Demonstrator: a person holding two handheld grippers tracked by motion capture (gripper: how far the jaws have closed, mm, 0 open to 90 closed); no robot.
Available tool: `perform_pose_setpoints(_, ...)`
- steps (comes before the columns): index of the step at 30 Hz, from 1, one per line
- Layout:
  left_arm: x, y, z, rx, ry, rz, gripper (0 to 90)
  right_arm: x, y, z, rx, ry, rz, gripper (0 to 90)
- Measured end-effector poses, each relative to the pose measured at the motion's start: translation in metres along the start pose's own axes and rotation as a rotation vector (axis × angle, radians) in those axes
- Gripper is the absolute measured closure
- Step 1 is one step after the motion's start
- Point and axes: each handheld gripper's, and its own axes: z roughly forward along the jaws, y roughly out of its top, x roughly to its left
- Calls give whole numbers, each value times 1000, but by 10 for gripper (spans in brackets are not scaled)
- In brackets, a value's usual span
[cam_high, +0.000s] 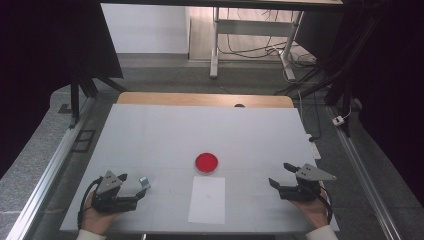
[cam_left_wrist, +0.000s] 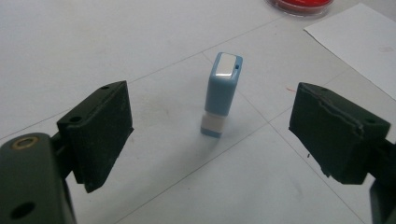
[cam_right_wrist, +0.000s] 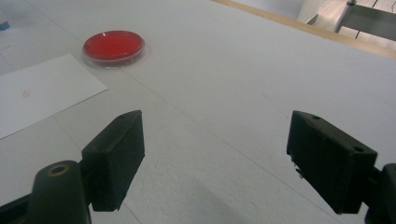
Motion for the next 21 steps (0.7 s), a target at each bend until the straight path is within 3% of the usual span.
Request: perform_pose_setpoints(21,2,3,3,-13,-22,-11,139,5,1,11,18,14,-6,240)
